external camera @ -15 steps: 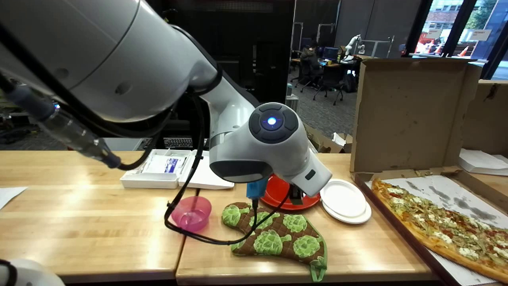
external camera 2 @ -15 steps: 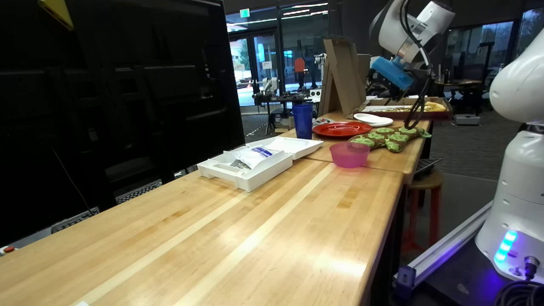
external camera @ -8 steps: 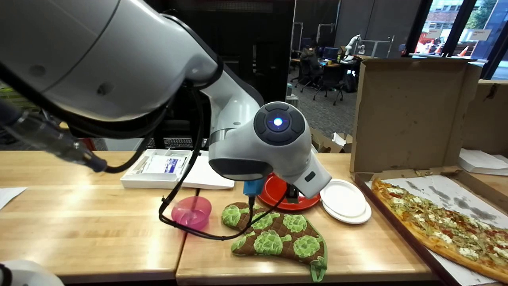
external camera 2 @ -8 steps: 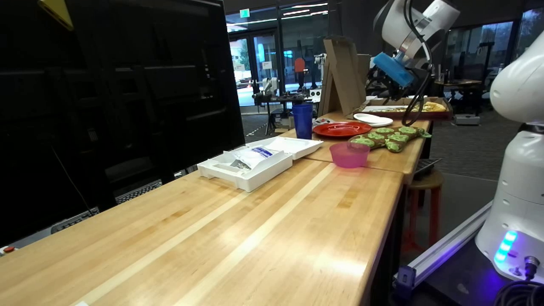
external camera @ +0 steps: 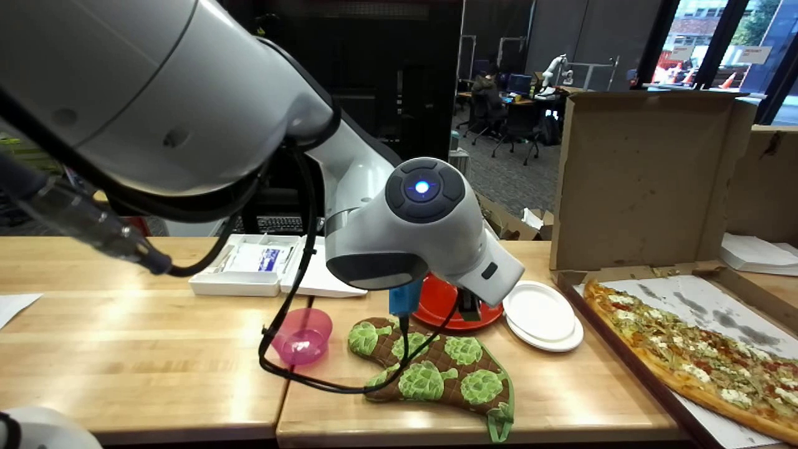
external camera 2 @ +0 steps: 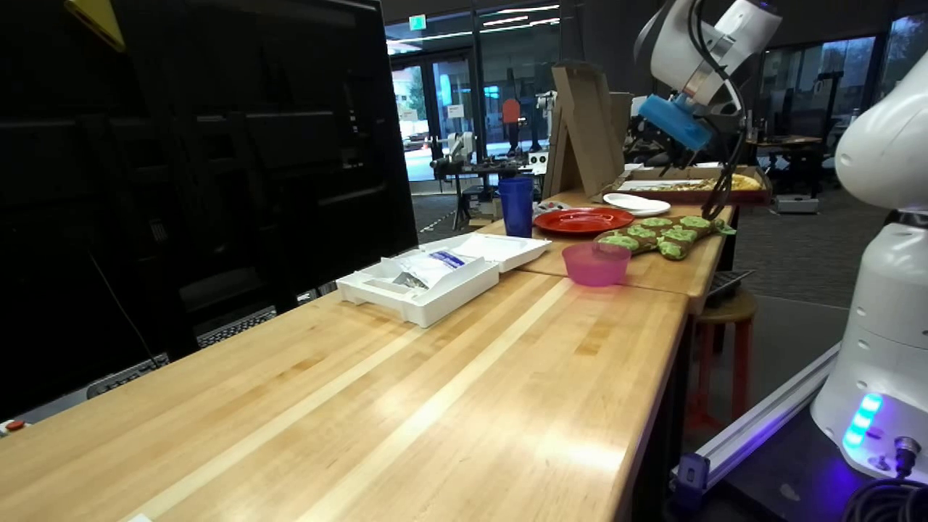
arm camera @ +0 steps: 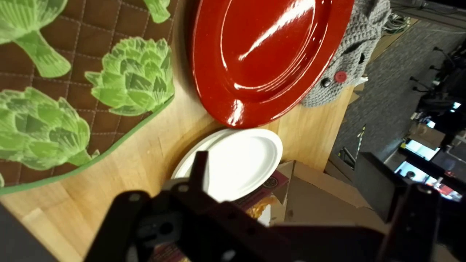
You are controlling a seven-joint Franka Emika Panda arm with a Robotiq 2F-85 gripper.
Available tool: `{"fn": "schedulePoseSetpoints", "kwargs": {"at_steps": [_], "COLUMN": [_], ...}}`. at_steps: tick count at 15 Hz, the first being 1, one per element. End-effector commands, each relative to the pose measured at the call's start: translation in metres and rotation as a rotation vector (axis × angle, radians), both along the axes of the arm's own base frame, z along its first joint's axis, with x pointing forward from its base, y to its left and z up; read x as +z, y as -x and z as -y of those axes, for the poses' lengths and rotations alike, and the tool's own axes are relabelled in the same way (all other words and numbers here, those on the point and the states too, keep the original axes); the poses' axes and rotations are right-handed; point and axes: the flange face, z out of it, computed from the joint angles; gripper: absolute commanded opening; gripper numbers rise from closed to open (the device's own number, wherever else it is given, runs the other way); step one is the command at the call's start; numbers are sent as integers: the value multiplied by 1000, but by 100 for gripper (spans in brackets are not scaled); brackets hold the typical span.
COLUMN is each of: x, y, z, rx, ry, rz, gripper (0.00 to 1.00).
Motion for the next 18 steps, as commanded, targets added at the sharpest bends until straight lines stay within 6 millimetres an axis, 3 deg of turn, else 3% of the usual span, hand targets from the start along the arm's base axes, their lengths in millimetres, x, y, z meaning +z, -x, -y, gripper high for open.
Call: {"fn": "schedulePoseSetpoints", "kwargs": {"at_steps": [1, 9, 11, 12, 14, 15, 16, 18], "x": [9, 11, 16, 26, 32, 38, 26, 35], "y": [13, 33, 41, 34, 45, 44, 31, 36], "z": [-1, -9, -11, -9, -20, -21, -14, -17], "rx": [46, 268, 323, 371, 452, 473, 432, 457], "ry": [151, 336, 383, 399, 435, 462, 427, 452], "rz": [-1, -107, -157, -183, -225, -231, -221, -227], "gripper": [100, 100, 100, 100, 100, 100, 100, 100]}}
